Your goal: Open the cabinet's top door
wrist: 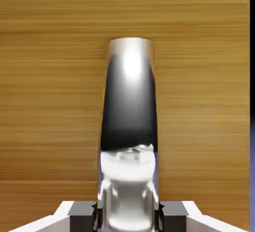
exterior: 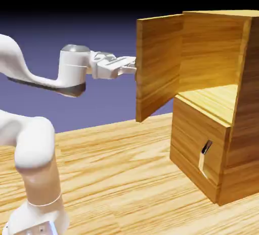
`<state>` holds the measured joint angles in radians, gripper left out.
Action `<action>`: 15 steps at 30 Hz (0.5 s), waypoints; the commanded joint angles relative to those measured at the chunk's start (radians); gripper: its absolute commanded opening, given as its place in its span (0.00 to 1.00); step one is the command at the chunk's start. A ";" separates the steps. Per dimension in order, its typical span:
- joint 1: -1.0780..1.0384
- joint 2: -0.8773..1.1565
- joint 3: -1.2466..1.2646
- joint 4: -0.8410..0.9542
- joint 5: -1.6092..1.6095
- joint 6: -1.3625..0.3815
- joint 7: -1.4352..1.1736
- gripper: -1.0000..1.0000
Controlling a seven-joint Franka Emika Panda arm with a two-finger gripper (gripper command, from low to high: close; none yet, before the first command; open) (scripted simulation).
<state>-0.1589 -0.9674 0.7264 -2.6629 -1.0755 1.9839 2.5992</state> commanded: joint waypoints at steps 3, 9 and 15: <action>-0.037 0.038 0.101 0.074 0.088 -0.132 -0.007 0.00; -0.183 0.119 0.317 0.265 0.227 -0.384 -0.010 0.00; -0.393 0.159 0.527 0.472 0.326 -0.592 -0.020 0.00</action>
<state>-0.5515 -0.8082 1.2531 -2.1908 -0.7502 1.3930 2.5793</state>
